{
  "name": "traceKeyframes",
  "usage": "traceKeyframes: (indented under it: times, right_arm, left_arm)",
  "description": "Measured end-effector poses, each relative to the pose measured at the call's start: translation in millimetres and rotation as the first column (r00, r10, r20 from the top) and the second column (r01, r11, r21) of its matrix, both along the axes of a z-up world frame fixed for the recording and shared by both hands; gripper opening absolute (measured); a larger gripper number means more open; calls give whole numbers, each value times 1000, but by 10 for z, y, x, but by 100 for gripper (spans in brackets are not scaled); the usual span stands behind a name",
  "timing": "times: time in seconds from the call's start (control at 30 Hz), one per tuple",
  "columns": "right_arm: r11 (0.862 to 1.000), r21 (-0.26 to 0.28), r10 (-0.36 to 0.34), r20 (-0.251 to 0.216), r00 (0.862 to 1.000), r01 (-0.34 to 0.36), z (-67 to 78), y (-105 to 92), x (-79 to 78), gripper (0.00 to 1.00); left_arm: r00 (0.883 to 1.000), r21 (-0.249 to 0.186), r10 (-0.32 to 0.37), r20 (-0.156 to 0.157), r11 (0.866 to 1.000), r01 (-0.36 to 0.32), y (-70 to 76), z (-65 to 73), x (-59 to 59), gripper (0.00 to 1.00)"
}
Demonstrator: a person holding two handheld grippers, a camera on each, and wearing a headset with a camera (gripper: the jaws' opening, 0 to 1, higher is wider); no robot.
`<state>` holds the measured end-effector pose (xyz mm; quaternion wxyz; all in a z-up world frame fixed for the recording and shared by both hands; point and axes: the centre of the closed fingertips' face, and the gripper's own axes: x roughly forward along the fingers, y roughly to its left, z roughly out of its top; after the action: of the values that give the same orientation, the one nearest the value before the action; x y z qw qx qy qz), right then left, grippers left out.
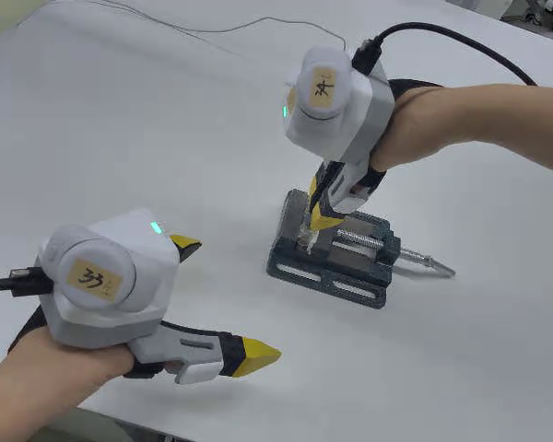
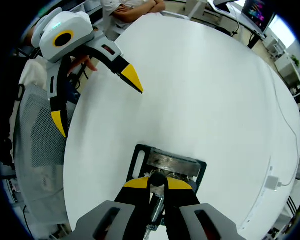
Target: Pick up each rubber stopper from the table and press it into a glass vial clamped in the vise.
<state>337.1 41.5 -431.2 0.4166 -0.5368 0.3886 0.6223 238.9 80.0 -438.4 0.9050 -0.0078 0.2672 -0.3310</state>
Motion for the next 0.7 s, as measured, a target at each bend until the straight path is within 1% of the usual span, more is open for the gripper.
traceKeyframes:
  times: [0.03, 0.13, 0.43, 0.7]
  right_arm:
    - [1000, 1, -1, -5, 1000, 1, -2, -3, 19, 5]
    - [1000, 1, 3, -14, 1000, -3, 2, -3, 9, 6]
    - [1000, 9, 29, -18, 999, -29, -1, 7, 13, 7]
    - [997, 7, 78, -5, 997, -78, 25, 6, -81, 8]
  left_arm:
    - [1000, 1, 0, 2, 1000, 0, 2, 1, 2, 91]
    - [1000, -1, 5, 0, 1000, -5, 19, 4, 1, 91]
    - [1000, 4, 3, -1, 1000, -3, 41, 10, -1, 91]
    - [1000, 4, -5, -3, 1000, 5, 24, 4, -19, 91]
